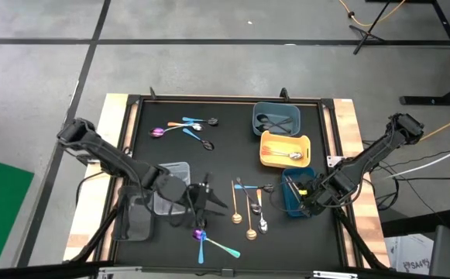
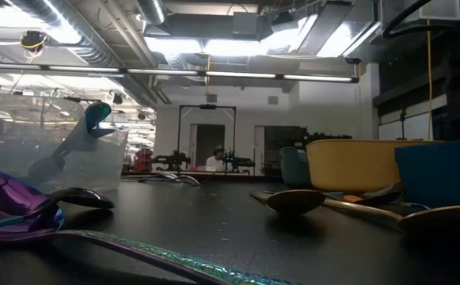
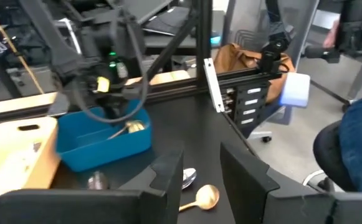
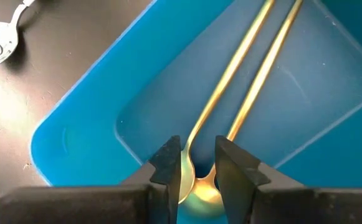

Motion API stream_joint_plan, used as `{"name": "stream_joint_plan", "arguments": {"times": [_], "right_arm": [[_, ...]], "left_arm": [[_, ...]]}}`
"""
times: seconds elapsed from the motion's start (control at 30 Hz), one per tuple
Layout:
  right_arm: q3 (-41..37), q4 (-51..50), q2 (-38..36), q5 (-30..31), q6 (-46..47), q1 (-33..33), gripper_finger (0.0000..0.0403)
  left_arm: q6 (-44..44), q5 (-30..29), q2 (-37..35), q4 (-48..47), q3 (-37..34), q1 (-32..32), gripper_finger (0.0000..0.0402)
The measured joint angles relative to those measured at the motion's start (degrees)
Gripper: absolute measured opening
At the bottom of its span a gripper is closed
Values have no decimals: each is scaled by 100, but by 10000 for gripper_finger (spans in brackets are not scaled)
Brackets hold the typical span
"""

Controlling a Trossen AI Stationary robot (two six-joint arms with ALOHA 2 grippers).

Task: Sort silverware by color (type)
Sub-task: Put the purple spoon into the transparent bin

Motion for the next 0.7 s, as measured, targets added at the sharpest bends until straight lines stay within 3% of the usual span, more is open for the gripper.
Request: {"name": "stream_joint_plan", "arguments": {"times": [0.3,0.53,0.7], "right_arm": [[0,1,0,0,0,0,86],[-1,1,0,-105,0,0,86],[-2,1,0,-107,0,0,86]], "left_arm": [[-3,-2,920,2,742,-294,100],[-572,2,1640,-1155,1710,-513,100],[-1249,256,2013,-1760,1996,-674,100]]}}
